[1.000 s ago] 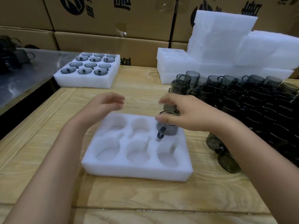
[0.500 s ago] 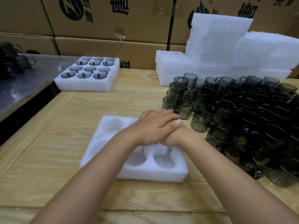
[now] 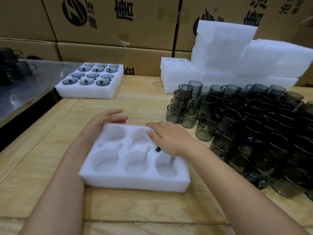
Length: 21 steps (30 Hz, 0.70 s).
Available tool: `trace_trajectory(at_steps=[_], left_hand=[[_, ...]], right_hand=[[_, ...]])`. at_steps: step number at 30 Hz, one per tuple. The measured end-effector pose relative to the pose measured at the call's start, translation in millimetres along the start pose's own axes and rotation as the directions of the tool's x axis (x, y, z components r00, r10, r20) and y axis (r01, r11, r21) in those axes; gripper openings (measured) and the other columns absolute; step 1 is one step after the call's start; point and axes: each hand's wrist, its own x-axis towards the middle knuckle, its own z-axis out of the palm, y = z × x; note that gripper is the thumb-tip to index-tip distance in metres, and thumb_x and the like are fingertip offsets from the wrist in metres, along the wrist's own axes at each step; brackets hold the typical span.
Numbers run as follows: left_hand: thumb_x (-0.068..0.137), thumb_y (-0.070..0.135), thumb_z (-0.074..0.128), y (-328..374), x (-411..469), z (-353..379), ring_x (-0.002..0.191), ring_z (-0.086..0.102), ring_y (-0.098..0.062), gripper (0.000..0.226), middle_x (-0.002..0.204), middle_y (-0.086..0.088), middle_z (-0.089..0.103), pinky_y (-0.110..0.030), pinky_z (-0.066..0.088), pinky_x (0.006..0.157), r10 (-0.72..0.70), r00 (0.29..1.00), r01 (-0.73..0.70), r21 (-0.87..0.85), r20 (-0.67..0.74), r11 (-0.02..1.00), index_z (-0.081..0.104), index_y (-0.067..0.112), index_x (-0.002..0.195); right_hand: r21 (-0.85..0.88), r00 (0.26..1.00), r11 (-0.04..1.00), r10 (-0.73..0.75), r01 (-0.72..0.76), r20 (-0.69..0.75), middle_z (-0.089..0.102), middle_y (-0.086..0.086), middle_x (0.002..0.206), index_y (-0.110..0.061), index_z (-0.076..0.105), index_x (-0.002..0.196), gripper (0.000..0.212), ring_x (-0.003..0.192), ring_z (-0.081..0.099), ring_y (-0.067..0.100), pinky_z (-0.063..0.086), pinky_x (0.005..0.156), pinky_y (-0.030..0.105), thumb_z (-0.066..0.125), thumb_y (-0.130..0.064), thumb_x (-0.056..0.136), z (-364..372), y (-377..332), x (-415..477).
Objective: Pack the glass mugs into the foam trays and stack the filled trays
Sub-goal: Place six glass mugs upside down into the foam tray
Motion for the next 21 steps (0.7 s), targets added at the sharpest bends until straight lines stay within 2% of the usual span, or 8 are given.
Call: trace_trajectory(at_steps=[2, 5, 8, 10, 13, 16, 19, 21], left_hand=[[0.087, -0.01, 0.032, -4.7, -0.6, -1.6, 0.081, 0.07, -0.014, 0.04, 0.085, -0.004, 0.074, -0.022, 0.057, 0.065, 0.021, 1.0, -0.022, -0.083, -0.011, 0.996, 0.061, 0.011, 0.105], [0.08, -0.019, 0.031, -10.4, 2.6, 6.0, 0.067, 0.068, -0.011, 0.044, 0.073, -0.001, 0.073, -0.017, 0.053, 0.057, 0.068, 0.996, -0.066, 0.023, -0.062, 0.998, 0.062, 0.008, 0.096], [0.077, -0.021, 0.035, -15.9, 7.4, 26.1, 0.064, 0.068, -0.01, 0.041, 0.07, -0.002, 0.073, -0.017, 0.052, 0.055, 0.081, 0.993, -0.08, 0.013, -0.089, 0.997, 0.063, 0.006, 0.09], [0.078, -0.021, 0.037, -21.1, 10.7, 38.2, 0.064, 0.068, -0.011, 0.038, 0.07, -0.002, 0.073, -0.018, 0.053, 0.055, 0.08, 0.993, -0.082, -0.025, -0.085, 0.996, 0.063, 0.005, 0.088], [0.079, -0.019, 0.04, -24.9, 13.9, 44.0, 0.065, 0.069, -0.013, 0.035, 0.074, -0.004, 0.074, -0.021, 0.053, 0.055, 0.078, 0.994, -0.083, -0.069, -0.071, 0.994, 0.065, 0.005, 0.088], [0.08, -0.016, 0.043, -27.6, 14.7, 38.7, 0.067, 0.069, -0.016, 0.033, 0.078, -0.005, 0.074, -0.024, 0.054, 0.056, 0.082, 0.996, -0.085, -0.075, -0.032, 0.994, 0.066, 0.006, 0.09], [0.081, -0.012, 0.045, -27.4, 14.9, 36.0, 0.07, 0.068, -0.02, 0.03, 0.081, -0.007, 0.073, -0.026, 0.055, 0.058, 0.09, 0.996, -0.088, -0.084, 0.02, 0.993, 0.066, 0.006, 0.093], [0.076, -0.004, 0.052, -26.5, 14.9, 35.4, 0.075, 0.068, -0.021, 0.026, 0.084, -0.008, 0.073, -0.027, 0.056, 0.061, 0.096, 0.994, -0.09, -0.118, 0.046, 0.989, 0.066, 0.007, 0.095]], right_hand=[[-0.011, 1.0, 1.0, -0.006, 0.006, 0.016, 0.041, -0.003, 0.142, -0.033, 0.028, 0.143, 0.048, 0.128, 0.035, 0.023, 0.025, 0.101, 0.041, 0.017, -0.049, 0.099, -1.2, 1.4, 0.3], [0.038, 1.0, 0.999, -0.007, 0.008, -0.031, 0.049, 0.001, 0.136, -0.024, 0.041, 0.136, 0.047, 0.125, 0.042, 0.024, 0.027, 0.1, 0.043, 0.022, -0.047, 0.099, -6.8, 10.0, 2.9], [0.249, 0.922, 0.967, 0.149, -0.059, -0.358, 0.059, 0.011, 0.111, -0.011, 0.055, 0.116, 0.037, 0.107, 0.052, 0.03, 0.039, 0.091, 0.04, 0.036, -0.037, 0.099, -20.8, 28.9, 10.1], [0.207, 0.82, 0.964, 0.254, -0.169, -0.513, 0.054, 0.016, 0.112, -0.01, 0.053, 0.124, 0.036, 0.108, 0.047, 0.033, 0.04, 0.092, 0.041, 0.047, -0.03, 0.095, -34.1, 43.9, 19.1], [0.013, 0.826, 0.928, 0.339, -0.374, -0.451, 0.041, 0.017, 0.127, -0.012, 0.045, 0.133, 0.044, 0.119, 0.035, 0.035, 0.034, 0.099, 0.042, 0.052, -0.028, 0.093, -50.7, 58.4, 33.8], [-0.142, 0.855, 0.899, 0.33, -0.413, -0.4, 0.038, 0.017, 0.128, -0.013, 0.051, 0.128, 0.038, 0.119, 0.033, 0.035, 0.034, 0.097, 0.041, 0.053, -0.025, 0.093, -54.1, 64.3, 45.3], [-0.108, 0.848, 0.923, 0.286, -0.369, -0.446, 0.039, 0.014, 0.124, -0.014, 0.06, 0.119, 0.027, 0.117, 0.034, 0.033, 0.035, 0.096, 0.04, 0.056, -0.021, 0.092, -55.6, 63.3, 47.7], [0.011, 0.842, 0.956, 0.262, -0.292, -0.472, 0.038, 0.01, 0.123, -0.014, 0.065, 0.111, 0.021, 0.119, 0.032, 0.03, 0.033, 0.098, 0.038, 0.06, -0.019, 0.09, -57.5, 59.7, 43.8]])
